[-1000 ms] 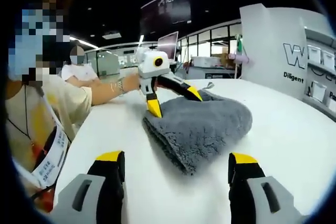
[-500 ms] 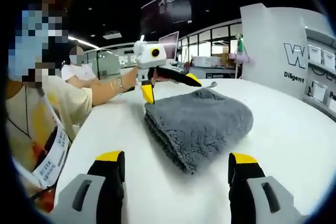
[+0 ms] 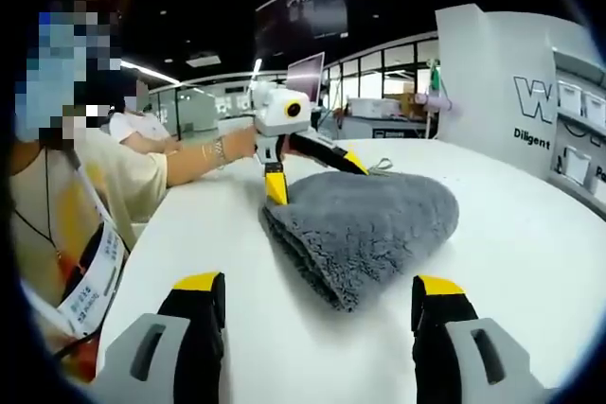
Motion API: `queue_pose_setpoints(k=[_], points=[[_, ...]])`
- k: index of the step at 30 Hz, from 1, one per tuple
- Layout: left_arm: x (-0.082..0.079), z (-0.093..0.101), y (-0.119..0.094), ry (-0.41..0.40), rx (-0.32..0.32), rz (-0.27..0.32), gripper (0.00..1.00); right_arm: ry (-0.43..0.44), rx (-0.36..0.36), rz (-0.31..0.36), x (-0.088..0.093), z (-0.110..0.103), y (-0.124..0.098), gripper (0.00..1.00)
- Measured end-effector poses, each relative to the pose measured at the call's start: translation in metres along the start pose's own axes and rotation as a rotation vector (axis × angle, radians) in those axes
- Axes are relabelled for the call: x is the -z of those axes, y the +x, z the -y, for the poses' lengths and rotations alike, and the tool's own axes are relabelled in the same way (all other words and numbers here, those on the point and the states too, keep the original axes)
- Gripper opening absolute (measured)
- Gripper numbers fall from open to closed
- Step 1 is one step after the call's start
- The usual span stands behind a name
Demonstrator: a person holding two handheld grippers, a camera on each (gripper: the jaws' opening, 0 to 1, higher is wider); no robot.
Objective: Fold the towel on the table until its edges align and the towel forms a compact rectangular stack.
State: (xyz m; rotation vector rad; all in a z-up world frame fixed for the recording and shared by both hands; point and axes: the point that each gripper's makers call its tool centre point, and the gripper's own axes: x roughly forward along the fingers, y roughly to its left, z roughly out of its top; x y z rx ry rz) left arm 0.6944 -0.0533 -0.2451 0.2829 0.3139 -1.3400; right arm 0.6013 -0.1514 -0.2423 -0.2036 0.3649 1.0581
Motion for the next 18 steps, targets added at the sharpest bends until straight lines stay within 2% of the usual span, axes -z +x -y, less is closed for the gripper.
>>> queue_pose_setpoints(k=[4,7,10,12,14,18], points=[[-0.002,0.001,0.0,0.014,-0.013,-0.016,0.82,0.001,-0.002,-0.002,0.0,0.0,0.0,0.81],[-0.008,0.003,-0.003,0.056,-0.038,-0.02,0.81,0.001,-0.002,-0.005,0.001,0.001,0.0,0.81],[-0.017,0.01,-0.011,0.079,-0.047,-0.02,0.76,0.0,0.002,-0.009,0.002,0.002,0.0,0.81],[-0.027,0.012,-0.018,0.083,-0.061,0.008,0.76,-0.002,0.007,-0.012,0.002,0.004,-0.001,0.81],[-0.042,0.016,-0.027,0.068,-0.096,0.065,0.76,-0.001,0.01,-0.013,0.002,0.005,-0.001,0.81],[-0.058,0.021,-0.052,-0.023,-0.167,0.139,0.76,0.002,0.014,-0.011,0.002,0.006,-0.001,0.81]])
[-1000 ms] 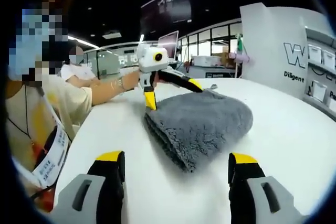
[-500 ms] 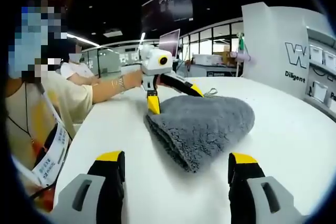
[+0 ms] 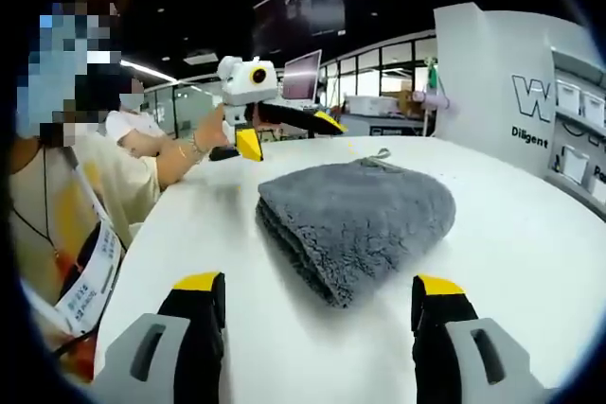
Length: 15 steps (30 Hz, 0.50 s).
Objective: Fold the towel on the table until its edges align and the towel forms a compact rectangular stack.
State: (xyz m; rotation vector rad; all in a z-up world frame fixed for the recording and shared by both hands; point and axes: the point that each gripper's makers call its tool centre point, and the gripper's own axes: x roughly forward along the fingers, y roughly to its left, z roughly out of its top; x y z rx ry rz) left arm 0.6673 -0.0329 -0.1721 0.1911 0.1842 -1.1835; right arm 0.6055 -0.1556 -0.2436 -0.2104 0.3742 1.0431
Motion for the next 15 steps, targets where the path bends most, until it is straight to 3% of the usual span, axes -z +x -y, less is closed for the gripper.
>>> queue_pose_setpoints(k=[3,7,10,15], points=[[-0.001,0.002,-0.019,-0.05,-0.027,0.034,0.79,0.002,-0.004,0.007,-0.002,-0.002,0.0,0.81],[0.011,0.003,-0.034,-0.07,-0.083,0.025,0.93,-0.011,0.011,0.013,-0.006,-0.001,-0.003,0.82],[0.027,0.008,-0.044,-0.067,-0.129,-0.004,0.99,-0.013,0.029,0.029,-0.011,0.004,-0.008,0.83],[0.052,0.011,-0.053,-0.053,-0.211,-0.056,0.99,-0.011,0.054,0.051,-0.017,0.01,-0.015,0.84]])
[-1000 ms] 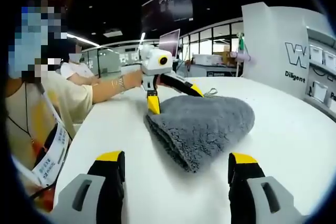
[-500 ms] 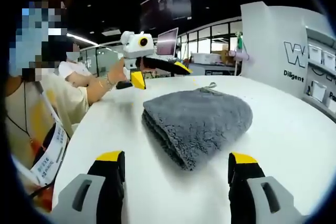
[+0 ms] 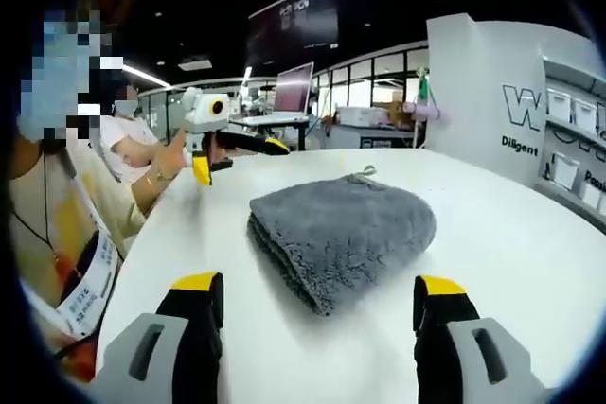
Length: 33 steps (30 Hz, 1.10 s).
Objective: Fold the towel on the table until its edges align and the towel forms a compact rectangular stack.
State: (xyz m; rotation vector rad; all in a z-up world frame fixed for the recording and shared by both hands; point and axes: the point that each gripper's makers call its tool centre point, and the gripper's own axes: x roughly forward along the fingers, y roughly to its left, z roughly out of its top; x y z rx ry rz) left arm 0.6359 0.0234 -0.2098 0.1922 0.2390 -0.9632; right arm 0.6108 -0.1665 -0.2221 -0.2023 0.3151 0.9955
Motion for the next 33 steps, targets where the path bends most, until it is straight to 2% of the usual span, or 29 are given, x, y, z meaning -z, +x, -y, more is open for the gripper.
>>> queue_pose_setpoints(k=[6,7,8,9,14,17,21,26,33], points=[[0.016,-0.003,0.004,-0.005,-0.025,0.01,0.99,-0.029,0.039,-0.008,-0.001,0.007,-0.005,0.9],[0.023,-0.004,0.0,-0.006,-0.042,-0.046,0.99,-0.038,0.048,-0.011,0.0,0.009,-0.006,0.92],[0.02,-0.002,-0.002,0.033,-0.03,-0.044,0.99,-0.045,0.065,-0.012,0.0,0.013,-0.008,0.94],[0.014,-0.001,-0.003,0.053,-0.032,0.001,0.99,-0.049,0.069,-0.008,0.0,0.015,-0.009,0.95],[0.02,-0.004,-0.003,0.001,-0.014,0.007,0.99,-0.053,0.105,-0.004,0.0,0.025,-0.012,0.99],[0.03,-0.006,-0.005,-0.008,-0.026,-0.018,0.99,-0.048,0.152,-0.018,0.004,0.036,-0.013,0.99],[0.022,-0.011,-0.012,0.005,-0.063,0.025,0.99,-0.049,0.206,-0.039,0.012,0.05,-0.019,0.99],[0.018,-0.009,-0.014,-0.043,-0.035,0.07,0.99,-0.005,0.185,-0.021,0.013,0.047,-0.019,0.99],[0.03,-0.008,-0.011,-0.059,-0.034,0.027,0.98,-0.019,0.183,-0.025,0.013,0.042,-0.021,0.99]])
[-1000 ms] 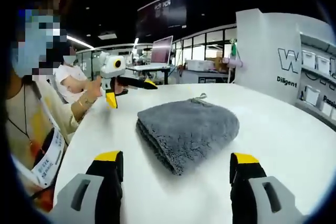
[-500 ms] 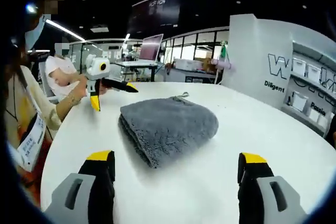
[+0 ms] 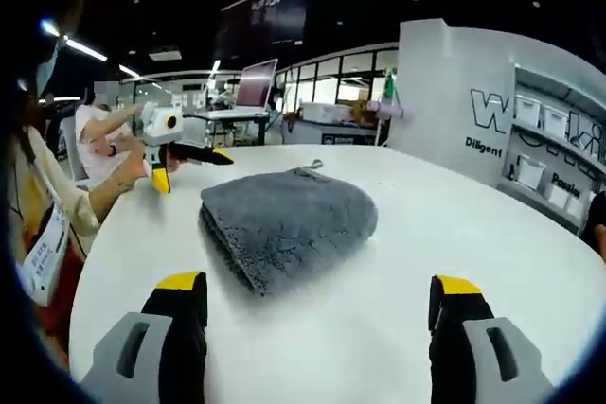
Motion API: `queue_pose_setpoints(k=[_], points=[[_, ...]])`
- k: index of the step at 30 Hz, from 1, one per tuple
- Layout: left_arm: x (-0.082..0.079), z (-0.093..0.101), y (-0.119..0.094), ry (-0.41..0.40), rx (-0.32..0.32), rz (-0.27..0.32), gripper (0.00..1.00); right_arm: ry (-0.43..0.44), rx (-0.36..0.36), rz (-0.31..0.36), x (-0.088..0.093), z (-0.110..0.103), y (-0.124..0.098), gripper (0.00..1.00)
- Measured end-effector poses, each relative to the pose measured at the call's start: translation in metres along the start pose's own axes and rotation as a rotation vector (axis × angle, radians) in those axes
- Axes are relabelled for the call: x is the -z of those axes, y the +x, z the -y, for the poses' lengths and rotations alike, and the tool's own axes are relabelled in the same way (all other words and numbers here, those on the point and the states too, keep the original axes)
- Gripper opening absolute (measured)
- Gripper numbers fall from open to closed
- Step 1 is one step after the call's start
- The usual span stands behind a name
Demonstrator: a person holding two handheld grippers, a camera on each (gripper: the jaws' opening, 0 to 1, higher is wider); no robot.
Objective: Fold the towel on the table until its edges align and the towel forms a compact rectangular stack.
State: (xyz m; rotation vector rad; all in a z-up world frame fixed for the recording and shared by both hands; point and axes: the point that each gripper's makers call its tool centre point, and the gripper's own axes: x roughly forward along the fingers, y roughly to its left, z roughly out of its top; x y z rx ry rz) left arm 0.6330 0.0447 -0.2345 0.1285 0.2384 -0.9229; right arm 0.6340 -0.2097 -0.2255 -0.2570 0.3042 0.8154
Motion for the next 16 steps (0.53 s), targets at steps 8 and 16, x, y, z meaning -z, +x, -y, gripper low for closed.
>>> queue_pose_setpoints(k=[8,16], points=[[0.0079,-0.0052,0.0004,-0.028,-0.023,-0.023,0.99,-0.004,0.006,0.002,0.0001,-0.001,-0.0021,0.99],[0.0075,-0.0029,-0.0002,-0.054,-0.02,-0.002,0.98,-0.104,0.042,-0.044,0.01,0.0018,0.003,0.99]])
